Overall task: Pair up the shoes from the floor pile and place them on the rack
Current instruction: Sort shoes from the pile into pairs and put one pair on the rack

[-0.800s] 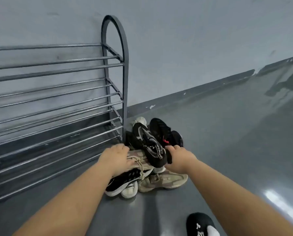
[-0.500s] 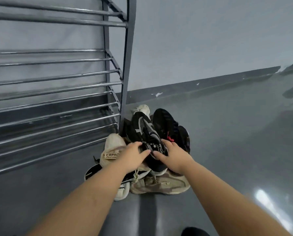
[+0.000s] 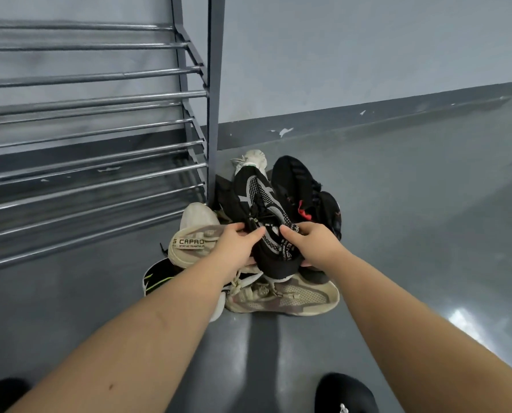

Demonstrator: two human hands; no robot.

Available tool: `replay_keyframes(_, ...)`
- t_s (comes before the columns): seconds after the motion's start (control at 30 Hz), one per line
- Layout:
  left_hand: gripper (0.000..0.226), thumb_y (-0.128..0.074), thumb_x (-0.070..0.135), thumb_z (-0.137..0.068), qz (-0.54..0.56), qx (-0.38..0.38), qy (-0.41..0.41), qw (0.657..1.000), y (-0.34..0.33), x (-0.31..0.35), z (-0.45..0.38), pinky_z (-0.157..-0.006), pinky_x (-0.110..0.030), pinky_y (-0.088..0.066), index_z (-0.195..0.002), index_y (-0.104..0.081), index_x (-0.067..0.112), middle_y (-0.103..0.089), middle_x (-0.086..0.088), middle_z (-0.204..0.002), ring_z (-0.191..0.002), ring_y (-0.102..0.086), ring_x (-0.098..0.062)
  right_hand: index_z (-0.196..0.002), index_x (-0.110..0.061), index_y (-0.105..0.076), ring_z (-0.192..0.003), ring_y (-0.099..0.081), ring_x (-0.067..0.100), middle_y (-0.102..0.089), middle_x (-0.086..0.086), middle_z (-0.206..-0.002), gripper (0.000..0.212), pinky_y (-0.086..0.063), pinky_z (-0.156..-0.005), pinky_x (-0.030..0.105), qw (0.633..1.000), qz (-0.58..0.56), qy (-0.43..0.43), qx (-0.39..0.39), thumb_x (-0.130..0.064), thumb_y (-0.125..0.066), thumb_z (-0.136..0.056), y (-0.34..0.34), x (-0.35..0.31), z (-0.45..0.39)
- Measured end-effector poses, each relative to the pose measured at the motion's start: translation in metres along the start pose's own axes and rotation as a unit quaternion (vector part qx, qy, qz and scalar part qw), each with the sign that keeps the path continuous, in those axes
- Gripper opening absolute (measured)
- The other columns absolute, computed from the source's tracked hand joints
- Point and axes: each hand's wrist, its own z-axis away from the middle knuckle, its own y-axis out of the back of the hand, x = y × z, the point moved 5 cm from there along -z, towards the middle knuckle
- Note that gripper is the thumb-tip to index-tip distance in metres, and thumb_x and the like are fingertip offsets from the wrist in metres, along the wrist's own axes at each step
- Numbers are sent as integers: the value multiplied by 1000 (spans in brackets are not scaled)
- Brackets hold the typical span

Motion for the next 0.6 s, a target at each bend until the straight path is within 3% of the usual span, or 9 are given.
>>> replay_keyframes(0.13,54,-65,20,-87,13,-18,-7,1000,10,1,17,-85,-45,-56,-134,-44,4,-62,-11,-122,-106,-63,-26,-126,-13,-55,-93,-60,18,-63,0,-105,45,-54,-69,26,998,-34,-34,-48,-43,-55,-92,-1,-7,19)
replay_keyframes(0.23,40,-60,13,-91,33,-29,-11,999,19,1,45,-63,-30,-59,-127,-48,2,-66,-7,-109,-89,-65,-19,-133,-15,-50,-98,-62,18,-63,1,-116,53,-53,-74,26,995,-47,-49,-78,-47,-55,-91,-7,-10,40)
replay_keyframes(0.33,50,-61,14,-90,29,-24,-25,999,33,3,78,-69,-33,-57,-135,-43,3,-64,-9,-117,-98,-64,-23,-124,-15,-54,-90,-62,14,-65,0,-112,48,-50,-69,24,992,-71,-47,-97,-47,-58,-89,-12,-20,71)
replay_keyframes(0.43,33,-57,11,-92,41,-35,-41,998,49,9,117,-61,-31,-56,-124,-48,6,-67,-8,-108,-90,-66,-21,-100,-19,-60,-83,-62,12,-66,-6,-94,20,-52,-72,27,988,-106,-22,-107,-38,-59,-91,-17,-38,106)
replay_keyframes(0.53,29,-54,8,-94,65,-22,-57,996,72,13,156,-64,-31,-53,-122,-49,12,-66,-4,-99,-85,-65,-18,-117,-19,-57,-89,-64,15,-66,-1,-106,32,-55,-80,36,985,-130,4,-113,-36,-61,-90,-34,-58,142)
replay_keyframes(0.6,34,-54,10,-94,46,-10,-71,996,90,14,178,-66,-30,-53,-128,-50,11,-67,-3,-101,-86,-65,-17,-120,-17,-56,-85,-63,15,-66,-1,-99,31,-56,-72,32,981,-154,13,-120,-31,-60,-92,-52,-66,166)
